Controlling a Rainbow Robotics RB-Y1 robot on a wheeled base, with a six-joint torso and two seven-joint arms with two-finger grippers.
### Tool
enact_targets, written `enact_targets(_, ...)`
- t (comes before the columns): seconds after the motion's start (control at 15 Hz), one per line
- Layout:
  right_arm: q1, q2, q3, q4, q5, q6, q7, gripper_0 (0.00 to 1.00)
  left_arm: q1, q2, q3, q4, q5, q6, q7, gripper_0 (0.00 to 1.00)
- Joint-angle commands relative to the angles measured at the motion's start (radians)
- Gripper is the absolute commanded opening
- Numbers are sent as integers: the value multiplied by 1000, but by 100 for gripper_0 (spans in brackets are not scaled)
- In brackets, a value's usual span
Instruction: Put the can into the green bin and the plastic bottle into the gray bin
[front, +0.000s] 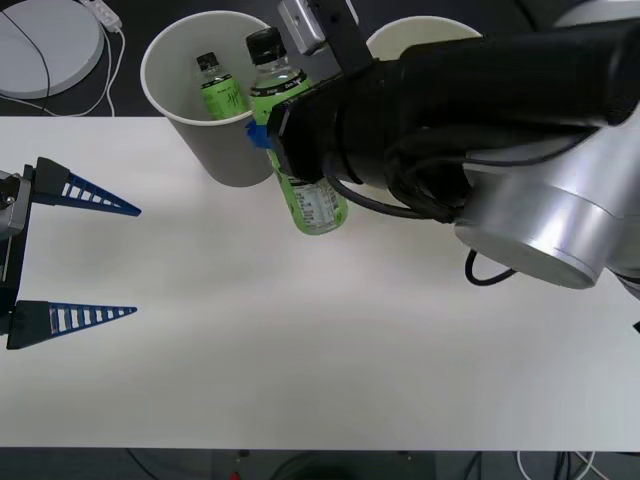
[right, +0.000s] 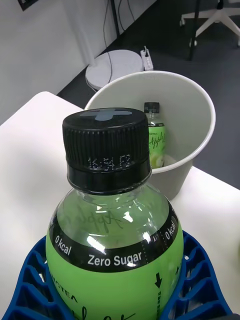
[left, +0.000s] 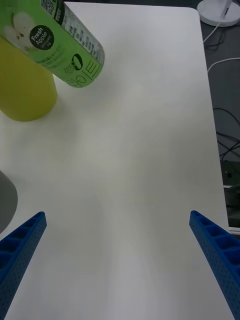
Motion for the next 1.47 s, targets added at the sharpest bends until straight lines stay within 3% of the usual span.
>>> enact_targets(0.07, -71, 33, 0, 68, -22, 47, -15, 0, 0, 0, 0, 0, 0, 0, 0, 100)
enact_targets(0.47, -234, 88, 0, 239, -91, 110, -63, 0, 0, 0, 0, 0, 0, 0, 0, 100)
enact_targets(1.47, -535, 188, 3, 740, -156, 143, -46, 0, 0, 0, 0, 0, 0, 0, 0, 100)
